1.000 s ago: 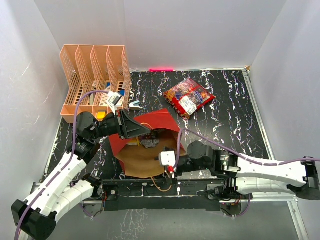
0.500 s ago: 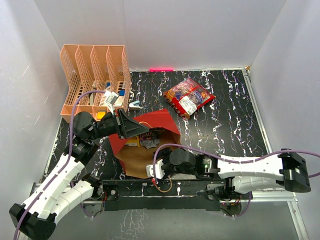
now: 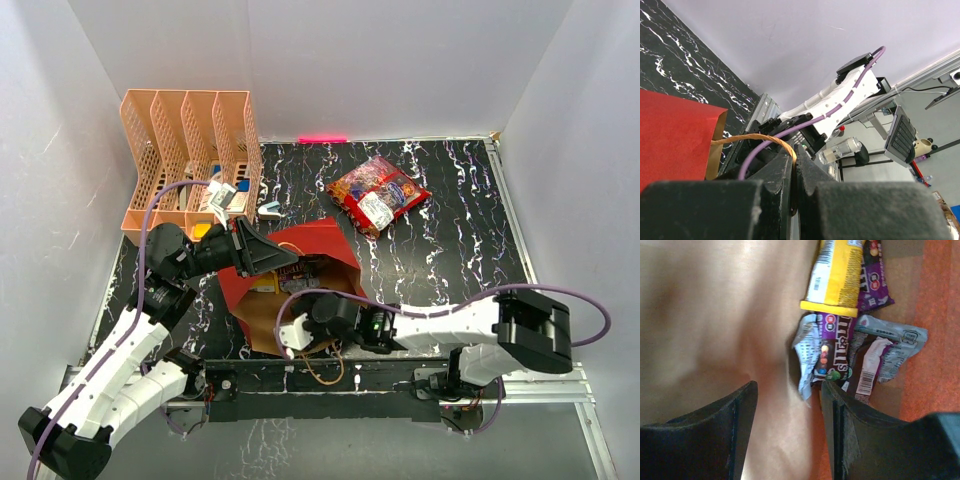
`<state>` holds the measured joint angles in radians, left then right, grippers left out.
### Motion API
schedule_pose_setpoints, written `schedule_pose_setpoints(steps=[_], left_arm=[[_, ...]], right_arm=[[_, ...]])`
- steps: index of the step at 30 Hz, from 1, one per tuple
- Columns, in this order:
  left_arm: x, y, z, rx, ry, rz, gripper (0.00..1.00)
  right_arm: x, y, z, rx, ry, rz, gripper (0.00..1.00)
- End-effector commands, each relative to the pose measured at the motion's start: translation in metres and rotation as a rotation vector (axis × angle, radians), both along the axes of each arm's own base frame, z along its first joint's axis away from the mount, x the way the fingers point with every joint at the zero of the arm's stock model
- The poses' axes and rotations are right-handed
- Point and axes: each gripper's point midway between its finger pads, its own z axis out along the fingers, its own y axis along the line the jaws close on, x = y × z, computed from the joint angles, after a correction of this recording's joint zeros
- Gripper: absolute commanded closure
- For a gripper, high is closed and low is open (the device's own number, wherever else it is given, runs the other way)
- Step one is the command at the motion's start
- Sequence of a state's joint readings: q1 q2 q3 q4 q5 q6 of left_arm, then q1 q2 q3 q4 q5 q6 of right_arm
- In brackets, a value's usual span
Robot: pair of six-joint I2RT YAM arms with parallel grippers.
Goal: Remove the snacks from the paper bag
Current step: Take out the snack from the paper bag.
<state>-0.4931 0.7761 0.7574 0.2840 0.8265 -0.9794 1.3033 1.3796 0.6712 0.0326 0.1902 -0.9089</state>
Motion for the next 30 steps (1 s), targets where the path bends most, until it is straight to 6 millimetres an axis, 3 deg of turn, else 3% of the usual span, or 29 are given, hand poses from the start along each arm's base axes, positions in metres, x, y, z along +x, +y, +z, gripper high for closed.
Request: schedule_pose_setpoints(steps=[1, 16, 23, 30], left_arm=[[-0.008, 0.002, 0.021, -0.032, -0.073, -0.017, 1.0], [-0.012, 0.004, 0.022, -0.027, -0.086, -0.02, 1.0], [-0.012, 0.005, 0.021, -0.017, -0.083, -0.017, 1.0], [-0.011, 0.005, 0.018, 0.002, -0.075, -0.006, 1.0]], right_arm=[[0.034, 0.032, 0.044, 0.19, -0.07, -0.052, 0.44], [0.08, 0.037, 0.003, 0.138, -0.104, -0.114, 0.45], [0.091, 0.039, -0.005, 0.148, -0.121, -0.138, 0.63], [0.084, 0.041, 0.006, 0.179, -0.071, -0.128, 0.89]])
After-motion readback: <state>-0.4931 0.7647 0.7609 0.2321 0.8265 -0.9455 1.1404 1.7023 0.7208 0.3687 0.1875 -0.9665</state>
